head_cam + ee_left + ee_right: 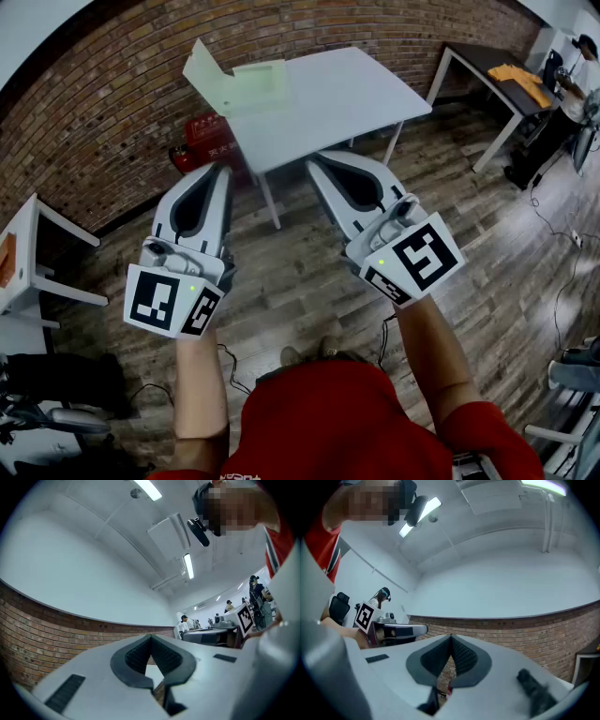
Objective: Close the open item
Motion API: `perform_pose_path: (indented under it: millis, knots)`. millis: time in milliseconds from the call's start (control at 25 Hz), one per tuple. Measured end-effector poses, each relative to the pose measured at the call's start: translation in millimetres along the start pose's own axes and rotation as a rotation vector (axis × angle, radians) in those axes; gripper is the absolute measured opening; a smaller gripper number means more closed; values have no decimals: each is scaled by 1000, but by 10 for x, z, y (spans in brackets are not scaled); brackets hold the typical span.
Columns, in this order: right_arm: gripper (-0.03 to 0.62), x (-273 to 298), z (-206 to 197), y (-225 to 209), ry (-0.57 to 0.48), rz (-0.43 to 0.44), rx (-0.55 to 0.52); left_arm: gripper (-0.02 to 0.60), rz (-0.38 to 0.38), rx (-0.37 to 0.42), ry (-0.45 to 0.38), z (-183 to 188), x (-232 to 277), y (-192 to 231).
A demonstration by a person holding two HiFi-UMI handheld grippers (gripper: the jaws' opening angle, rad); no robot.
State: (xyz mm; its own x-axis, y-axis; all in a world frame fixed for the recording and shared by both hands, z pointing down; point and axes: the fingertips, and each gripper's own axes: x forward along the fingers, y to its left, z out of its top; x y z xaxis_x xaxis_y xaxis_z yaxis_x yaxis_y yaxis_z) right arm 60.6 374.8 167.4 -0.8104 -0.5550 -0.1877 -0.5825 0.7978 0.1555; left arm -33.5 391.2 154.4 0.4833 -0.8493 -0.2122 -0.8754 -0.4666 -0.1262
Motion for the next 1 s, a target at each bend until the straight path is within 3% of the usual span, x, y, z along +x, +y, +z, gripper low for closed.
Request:
perform_pose_path:
  millis: [200, 440, 1000]
  knots:
    - [31, 34, -29, -67, 9, 4, 1, 12, -2, -6, 4, -32, 73, 4]
    - [31, 20, -105, -214, -5, 32, 75, 12, 20, -27, 16, -162, 209, 11]
    - [31, -18, -351, -639, 27, 89, 59, 11, 114, -29, 37, -385, 459, 38]
